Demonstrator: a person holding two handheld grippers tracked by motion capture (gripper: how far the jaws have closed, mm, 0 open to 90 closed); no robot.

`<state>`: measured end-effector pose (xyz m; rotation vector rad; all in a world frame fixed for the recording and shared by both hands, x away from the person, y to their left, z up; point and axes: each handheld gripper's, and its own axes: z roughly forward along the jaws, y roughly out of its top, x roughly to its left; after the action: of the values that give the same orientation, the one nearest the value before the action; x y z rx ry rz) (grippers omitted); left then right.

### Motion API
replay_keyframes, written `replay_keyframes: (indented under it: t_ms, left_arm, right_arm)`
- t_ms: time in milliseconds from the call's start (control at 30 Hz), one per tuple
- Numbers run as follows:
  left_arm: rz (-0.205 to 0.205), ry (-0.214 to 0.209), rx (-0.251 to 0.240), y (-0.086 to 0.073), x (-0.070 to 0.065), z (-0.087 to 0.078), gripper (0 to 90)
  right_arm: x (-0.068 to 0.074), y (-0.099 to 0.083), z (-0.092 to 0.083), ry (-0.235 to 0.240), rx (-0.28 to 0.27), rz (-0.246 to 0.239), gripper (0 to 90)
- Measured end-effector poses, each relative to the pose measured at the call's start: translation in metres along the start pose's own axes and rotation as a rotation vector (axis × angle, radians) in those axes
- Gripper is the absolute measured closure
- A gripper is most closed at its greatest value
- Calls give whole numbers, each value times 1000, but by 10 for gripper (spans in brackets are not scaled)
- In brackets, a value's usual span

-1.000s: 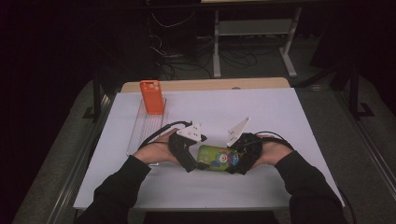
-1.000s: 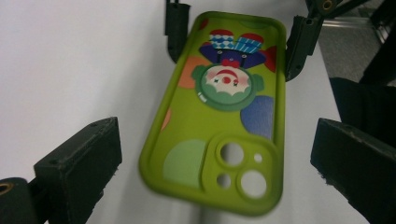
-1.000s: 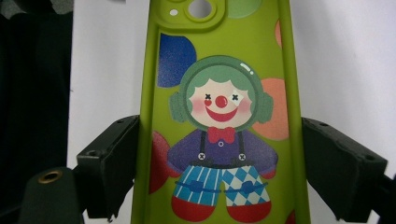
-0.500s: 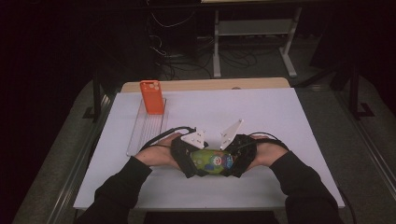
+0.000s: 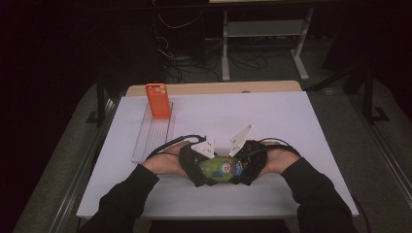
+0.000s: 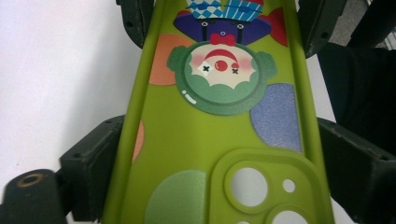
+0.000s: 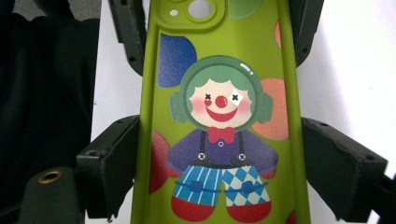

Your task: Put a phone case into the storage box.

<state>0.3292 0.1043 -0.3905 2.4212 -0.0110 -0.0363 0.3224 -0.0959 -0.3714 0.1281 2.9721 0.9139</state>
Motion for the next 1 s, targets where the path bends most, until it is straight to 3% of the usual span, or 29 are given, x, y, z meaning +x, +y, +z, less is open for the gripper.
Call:
replay_keyframes:
  t_ms: [400,500,567,700,733,867,933,1000]
  left_arm:
    - [28,-9,22,2,-1,-1,147]
    - [31,0,24,2,-4,0,149]
    - [27,4,36,2,-4,0,150]
    - [4,12,34,-1,-3,-2,150]
    - [-2,15,35,-2,-2,-3,150]
    - [-50,59,38,-6,0,-5,149]
    - [-80,74,32,-8,1,-6,149]
    - [-106,94,30,-11,1,-7,149]
  right_arm:
    - [1,-1,1,7,0,-7,146]
    - [2,-2,4,30,2,18,135]
    - [1,-3,4,10,16,34,96]
    - [-1,-7,1,-3,1,59,41]
    - [-1,-8,-3,-9,-1,85,38]
    - [-3,-17,-15,-62,-67,144,28]
    - [-8,-24,-22,-90,-114,150,26]
    - [-9,-32,-28,-126,-145,201,24]
